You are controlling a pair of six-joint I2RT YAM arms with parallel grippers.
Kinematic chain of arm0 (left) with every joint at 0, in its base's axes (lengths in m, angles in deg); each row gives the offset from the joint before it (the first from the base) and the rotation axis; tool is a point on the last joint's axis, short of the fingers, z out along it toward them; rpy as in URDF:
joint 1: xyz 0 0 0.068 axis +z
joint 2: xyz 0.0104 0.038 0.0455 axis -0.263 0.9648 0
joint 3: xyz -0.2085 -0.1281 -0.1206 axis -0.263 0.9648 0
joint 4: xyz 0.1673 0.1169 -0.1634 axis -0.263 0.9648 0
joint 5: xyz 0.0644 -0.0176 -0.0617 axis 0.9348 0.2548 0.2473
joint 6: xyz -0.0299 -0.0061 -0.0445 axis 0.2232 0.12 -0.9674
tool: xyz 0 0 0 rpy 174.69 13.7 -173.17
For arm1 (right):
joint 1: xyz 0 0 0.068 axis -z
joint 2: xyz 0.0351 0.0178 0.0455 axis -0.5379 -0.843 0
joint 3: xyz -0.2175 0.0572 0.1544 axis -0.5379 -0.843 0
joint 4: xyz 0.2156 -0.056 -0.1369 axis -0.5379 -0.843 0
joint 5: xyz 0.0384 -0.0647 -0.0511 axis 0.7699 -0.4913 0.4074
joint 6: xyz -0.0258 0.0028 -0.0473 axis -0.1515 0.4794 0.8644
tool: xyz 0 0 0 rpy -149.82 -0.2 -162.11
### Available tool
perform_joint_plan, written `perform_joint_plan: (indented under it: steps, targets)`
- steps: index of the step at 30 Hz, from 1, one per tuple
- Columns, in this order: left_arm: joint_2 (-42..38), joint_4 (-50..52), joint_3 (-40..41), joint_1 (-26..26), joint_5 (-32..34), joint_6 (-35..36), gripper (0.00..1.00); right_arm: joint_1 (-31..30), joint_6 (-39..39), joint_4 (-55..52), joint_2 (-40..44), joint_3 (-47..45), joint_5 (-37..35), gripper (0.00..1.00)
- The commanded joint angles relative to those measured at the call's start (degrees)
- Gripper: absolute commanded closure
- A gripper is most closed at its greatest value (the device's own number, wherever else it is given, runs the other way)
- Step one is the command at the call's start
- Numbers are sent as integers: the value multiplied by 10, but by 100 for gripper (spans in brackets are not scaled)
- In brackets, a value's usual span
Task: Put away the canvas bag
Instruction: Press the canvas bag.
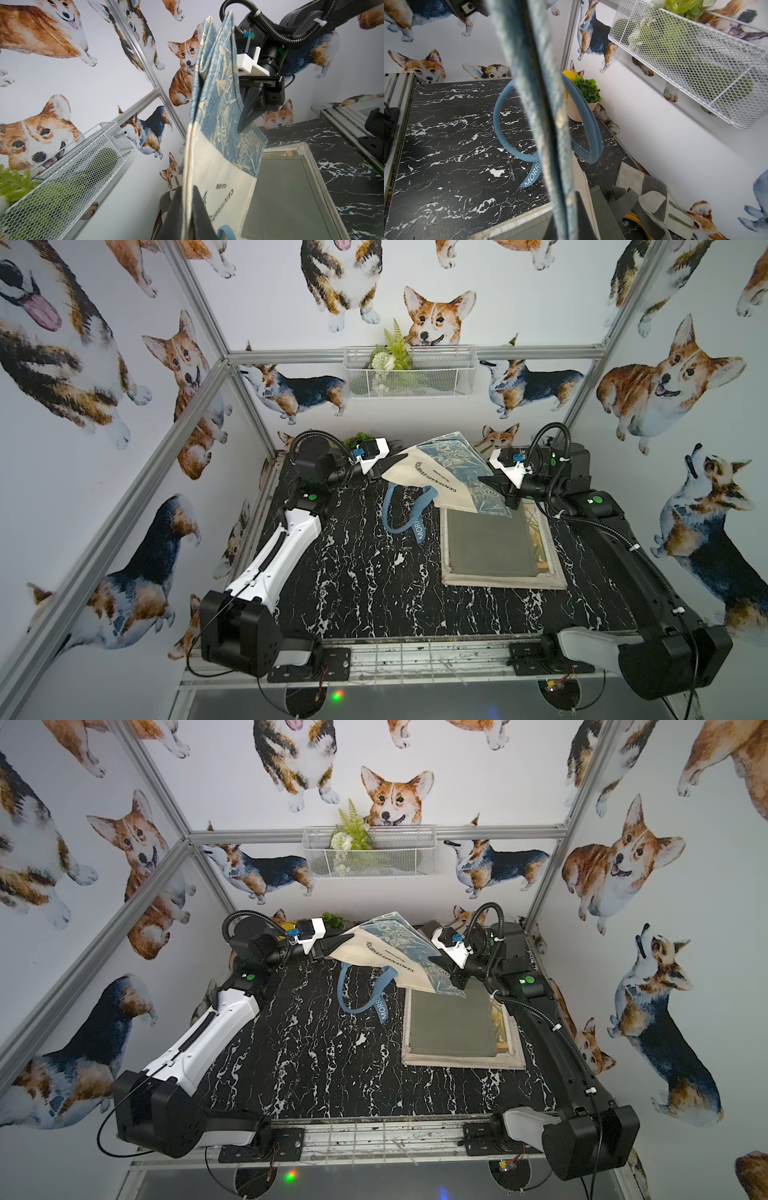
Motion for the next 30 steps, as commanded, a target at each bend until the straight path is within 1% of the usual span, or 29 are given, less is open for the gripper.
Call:
perform_joint_plan:
  steps: [1, 2, 3, 4, 7, 9, 11, 15, 19, 20, 21, 26, 28, 30]
  targets:
    - [1, 23, -13, -6, -9, 23, 69, 0, 35, -31, 5, 15, -26, 100]
    - [0, 53, -19, -10, -5, 46, 56, 0, 44, -46, 4, 23, -35, 100]
    - [-2, 85, -26, -15, 1, 68, 47, 0, 53, -61, 3, 30, -43, 100]
    - [-3, 126, -36, -22, 8, 101, 42, 0, 63, -80, 0, 41, -52, 100]
    - [-3, 232, -76, -45, 36, 181, 31, 0, 106, -153, -12, 77, -72, 100]
    - [4, 296, -108, -58, 51, 221, 27, 0, 127, -189, -18, 96, -83, 100]
    - [15, 336, -135, -72, 61, 244, 24, 0, 144, -211, -21, 107, -92, 100]
    - [33, 345, -163, -91, 70, 246, 21, -1, 165, -233, -22, 114, -113, 100]
    - [56, 347, -188, -105, 59, 235, 20, -3, 160, -233, -23, 115, -112, 100]
    - [61, 349, -195, -109, 53, 232, 22, -6, 160, -232, -23, 115, -114, 100]
    - [68, 353, -202, -112, 47, 228, 28, -10, 160, -230, -23, 114, -117, 100]
    - [94, 369, -233, -118, -7, 198, 61, -15, 143, -213, -18, 110, -117, 100]
    - [95, 365, -233, -119, -9, 196, 77, -15, 140, -207, -15, 104, -118, 100]
    - [92, 365, -230, -119, -5, 203, 100, -15, 137, -207, -11, 99, -119, 100]
